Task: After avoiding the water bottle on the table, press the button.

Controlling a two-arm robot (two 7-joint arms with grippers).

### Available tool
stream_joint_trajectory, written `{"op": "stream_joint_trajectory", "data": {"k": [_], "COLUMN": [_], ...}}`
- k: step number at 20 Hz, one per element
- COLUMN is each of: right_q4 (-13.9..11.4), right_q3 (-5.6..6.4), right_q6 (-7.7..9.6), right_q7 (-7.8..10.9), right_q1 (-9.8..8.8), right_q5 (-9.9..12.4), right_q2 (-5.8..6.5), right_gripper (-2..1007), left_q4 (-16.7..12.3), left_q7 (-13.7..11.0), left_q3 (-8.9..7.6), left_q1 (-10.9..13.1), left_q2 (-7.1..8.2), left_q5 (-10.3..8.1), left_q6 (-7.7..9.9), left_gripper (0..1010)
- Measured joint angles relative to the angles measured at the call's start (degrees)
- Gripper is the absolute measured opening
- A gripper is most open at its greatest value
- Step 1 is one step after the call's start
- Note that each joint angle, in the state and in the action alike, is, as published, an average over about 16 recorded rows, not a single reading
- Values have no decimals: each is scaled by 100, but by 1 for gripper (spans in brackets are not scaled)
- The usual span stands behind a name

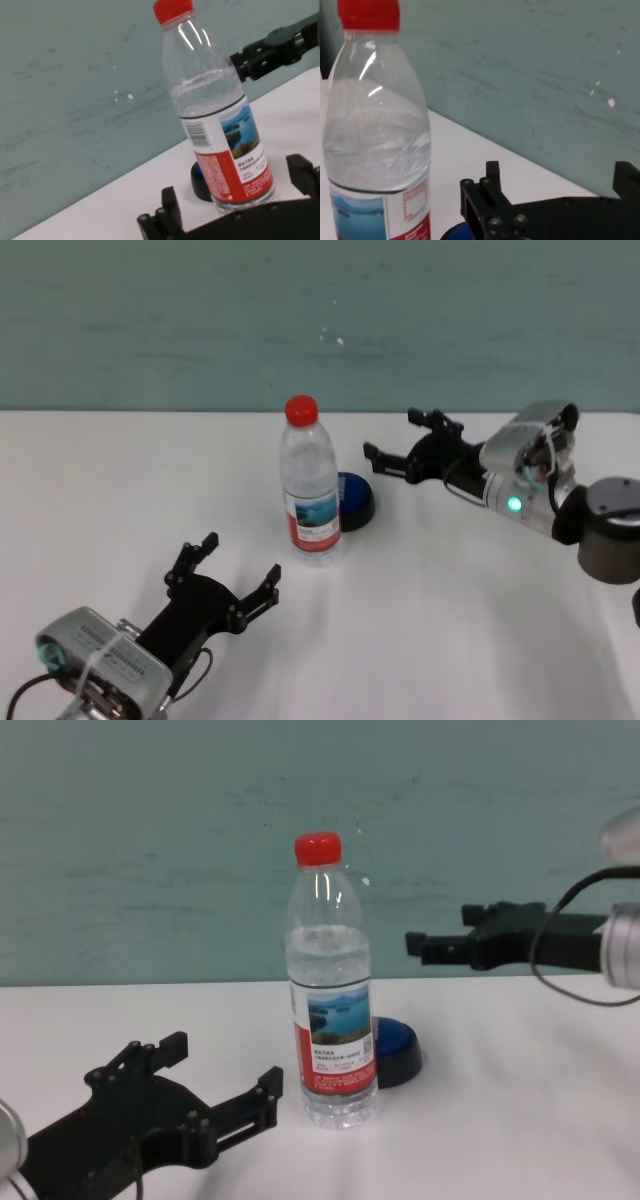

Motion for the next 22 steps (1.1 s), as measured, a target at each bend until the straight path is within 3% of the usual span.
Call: {"op": "stream_joint_trajectory", "data": {"k": [8,16,22], "right_q4": [-817,-1937,-2603], "right_q3": [205,573,799], "right_q6": [48,13,-122], "right_q7": [-94,-309,-503], "right_q1": [-538,-1420,-2083], "right_q5": [248,595,790], "right_q2": [390,809,955], "right_gripper": [1003,1003,1003], "left_q4": [0,0,0], "left_q7": [0,0,0], "left_q3": [0,0,0], "left_q1": [0,0,0], "left_q2": [0,0,0], "left_q5": [0,0,0], "left_q6": [0,0,0], "left_gripper": [1000,1000,1000]}}
